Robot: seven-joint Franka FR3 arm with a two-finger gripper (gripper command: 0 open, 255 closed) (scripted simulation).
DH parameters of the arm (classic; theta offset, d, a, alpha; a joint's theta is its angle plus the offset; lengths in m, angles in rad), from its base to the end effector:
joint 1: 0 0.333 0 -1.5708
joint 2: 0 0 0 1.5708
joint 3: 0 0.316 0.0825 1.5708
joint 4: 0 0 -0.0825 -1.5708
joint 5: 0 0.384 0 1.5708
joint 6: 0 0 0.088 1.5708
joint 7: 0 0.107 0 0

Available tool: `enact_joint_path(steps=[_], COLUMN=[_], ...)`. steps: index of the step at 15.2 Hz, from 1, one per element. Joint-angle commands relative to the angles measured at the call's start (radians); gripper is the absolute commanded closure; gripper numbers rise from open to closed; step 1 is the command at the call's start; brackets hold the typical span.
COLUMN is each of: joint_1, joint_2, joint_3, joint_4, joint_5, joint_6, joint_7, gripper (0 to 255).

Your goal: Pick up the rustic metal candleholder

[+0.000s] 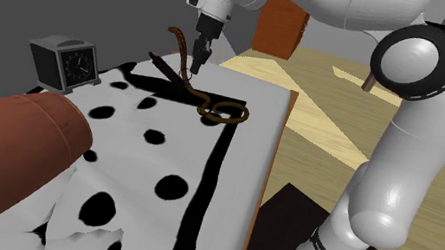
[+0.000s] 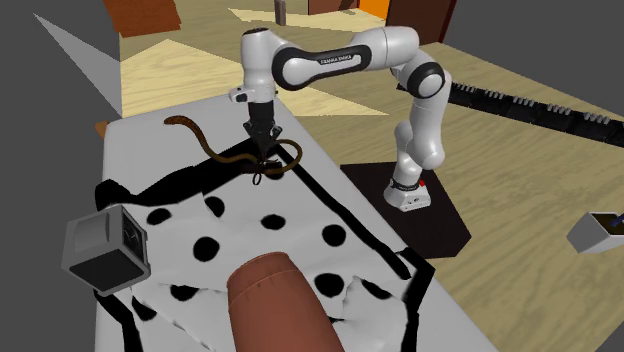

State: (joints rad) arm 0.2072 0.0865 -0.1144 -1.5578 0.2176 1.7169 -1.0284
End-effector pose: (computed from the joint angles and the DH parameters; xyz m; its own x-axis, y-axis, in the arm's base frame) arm 0.5894 0.0779 0.5967 0.4493 0.8678 0.2123 0.8916 -0.4504 -0.0462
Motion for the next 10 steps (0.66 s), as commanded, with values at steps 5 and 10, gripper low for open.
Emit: enact_joint_path(steps=[5,10], joint_1=[-0.003,-0.005], joint_2=[0.019,0.035], joint_3=[-0.001,-0.002], joint_4=[0.106,0.170], joint_5=[0.001,0.002], joint_6=[-0.086,-0.134], joint_7=[0.015,0.022], gripper=[255,255])
